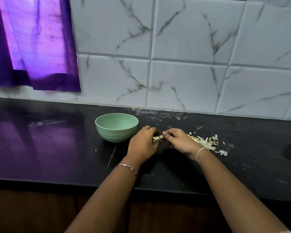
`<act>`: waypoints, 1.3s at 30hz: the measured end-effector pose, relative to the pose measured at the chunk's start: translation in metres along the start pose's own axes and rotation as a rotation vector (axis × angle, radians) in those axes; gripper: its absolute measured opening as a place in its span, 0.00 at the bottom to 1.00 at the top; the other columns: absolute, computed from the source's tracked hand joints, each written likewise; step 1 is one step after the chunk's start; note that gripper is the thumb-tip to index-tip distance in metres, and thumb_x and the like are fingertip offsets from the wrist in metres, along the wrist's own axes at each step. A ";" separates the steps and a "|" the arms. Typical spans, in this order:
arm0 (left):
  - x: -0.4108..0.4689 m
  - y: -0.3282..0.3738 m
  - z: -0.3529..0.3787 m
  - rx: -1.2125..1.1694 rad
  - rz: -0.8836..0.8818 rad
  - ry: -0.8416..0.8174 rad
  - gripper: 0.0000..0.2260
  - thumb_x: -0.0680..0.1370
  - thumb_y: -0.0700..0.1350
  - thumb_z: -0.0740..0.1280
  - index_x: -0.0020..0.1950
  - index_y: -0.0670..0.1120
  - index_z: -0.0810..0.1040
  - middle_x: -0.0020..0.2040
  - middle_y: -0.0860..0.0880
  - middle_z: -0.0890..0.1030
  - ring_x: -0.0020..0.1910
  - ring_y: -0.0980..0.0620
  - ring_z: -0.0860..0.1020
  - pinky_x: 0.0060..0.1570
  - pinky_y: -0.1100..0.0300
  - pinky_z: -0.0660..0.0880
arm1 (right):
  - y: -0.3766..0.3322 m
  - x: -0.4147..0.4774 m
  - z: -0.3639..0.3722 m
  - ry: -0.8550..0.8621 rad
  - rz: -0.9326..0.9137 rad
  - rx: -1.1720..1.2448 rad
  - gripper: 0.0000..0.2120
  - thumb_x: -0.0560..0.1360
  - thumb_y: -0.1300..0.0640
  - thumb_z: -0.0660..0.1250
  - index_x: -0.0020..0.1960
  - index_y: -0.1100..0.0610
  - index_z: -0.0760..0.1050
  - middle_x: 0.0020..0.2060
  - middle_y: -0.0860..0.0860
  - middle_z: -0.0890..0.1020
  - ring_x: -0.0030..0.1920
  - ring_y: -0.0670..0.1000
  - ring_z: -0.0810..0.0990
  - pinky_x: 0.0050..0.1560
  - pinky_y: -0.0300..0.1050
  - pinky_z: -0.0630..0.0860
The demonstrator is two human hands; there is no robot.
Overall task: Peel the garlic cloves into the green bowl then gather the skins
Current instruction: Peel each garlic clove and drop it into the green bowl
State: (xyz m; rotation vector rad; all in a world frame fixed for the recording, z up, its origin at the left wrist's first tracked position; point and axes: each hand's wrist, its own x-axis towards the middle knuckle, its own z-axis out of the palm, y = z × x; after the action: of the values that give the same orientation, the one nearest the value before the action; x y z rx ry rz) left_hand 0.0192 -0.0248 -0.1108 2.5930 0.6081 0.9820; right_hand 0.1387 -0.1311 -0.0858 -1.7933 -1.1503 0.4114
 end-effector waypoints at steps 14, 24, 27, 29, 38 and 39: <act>0.005 0.002 -0.001 -0.263 -0.091 0.052 0.04 0.76 0.51 0.70 0.50 0.55 0.79 0.45 0.58 0.81 0.41 0.57 0.79 0.46 0.53 0.78 | 0.006 -0.006 0.010 0.230 -0.024 0.242 0.07 0.79 0.54 0.66 0.43 0.51 0.81 0.35 0.46 0.81 0.33 0.42 0.74 0.32 0.33 0.71; 0.004 0.004 -0.005 -0.164 -0.155 0.038 0.08 0.78 0.52 0.66 0.56 0.57 0.81 0.49 0.57 0.83 0.47 0.56 0.79 0.45 0.58 0.77 | 0.005 -0.007 0.010 0.251 -0.116 0.183 0.01 0.75 0.62 0.72 0.45 0.59 0.82 0.34 0.47 0.82 0.32 0.36 0.77 0.37 0.30 0.73; 0.005 0.004 -0.006 -0.161 -0.162 0.048 0.09 0.77 0.54 0.67 0.55 0.57 0.82 0.49 0.57 0.83 0.47 0.57 0.80 0.46 0.57 0.77 | 0.005 -0.005 0.011 0.265 -0.107 0.145 0.03 0.76 0.63 0.70 0.48 0.61 0.82 0.33 0.46 0.80 0.30 0.35 0.77 0.36 0.28 0.72; 0.005 0.005 -0.007 -0.172 -0.171 0.077 0.08 0.76 0.56 0.69 0.53 0.56 0.83 0.46 0.58 0.83 0.45 0.57 0.79 0.45 0.57 0.77 | 0.006 -0.005 0.011 0.277 -0.094 0.120 0.04 0.76 0.63 0.69 0.49 0.61 0.82 0.33 0.46 0.80 0.31 0.36 0.77 0.37 0.29 0.72; 0.000 0.012 -0.014 -0.108 -0.167 0.175 0.05 0.73 0.55 0.71 0.44 0.56 0.80 0.41 0.59 0.79 0.40 0.57 0.77 0.38 0.60 0.71 | 0.004 -0.006 0.011 0.389 -0.086 0.053 0.03 0.73 0.57 0.73 0.40 0.51 0.83 0.35 0.48 0.85 0.36 0.46 0.80 0.41 0.44 0.77; -0.001 0.012 -0.015 -0.077 -0.150 0.178 0.05 0.74 0.55 0.71 0.45 0.56 0.79 0.41 0.59 0.79 0.41 0.57 0.77 0.39 0.60 0.71 | 0.004 -0.006 0.011 0.405 -0.094 0.027 0.04 0.72 0.57 0.73 0.39 0.50 0.83 0.34 0.48 0.84 0.35 0.45 0.79 0.39 0.44 0.76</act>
State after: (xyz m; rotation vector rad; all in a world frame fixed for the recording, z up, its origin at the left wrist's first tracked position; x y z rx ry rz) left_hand 0.0123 -0.0337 -0.0956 2.3713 0.7807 1.1693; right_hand 0.1301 -0.1311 -0.0964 -1.6922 -0.9315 0.0044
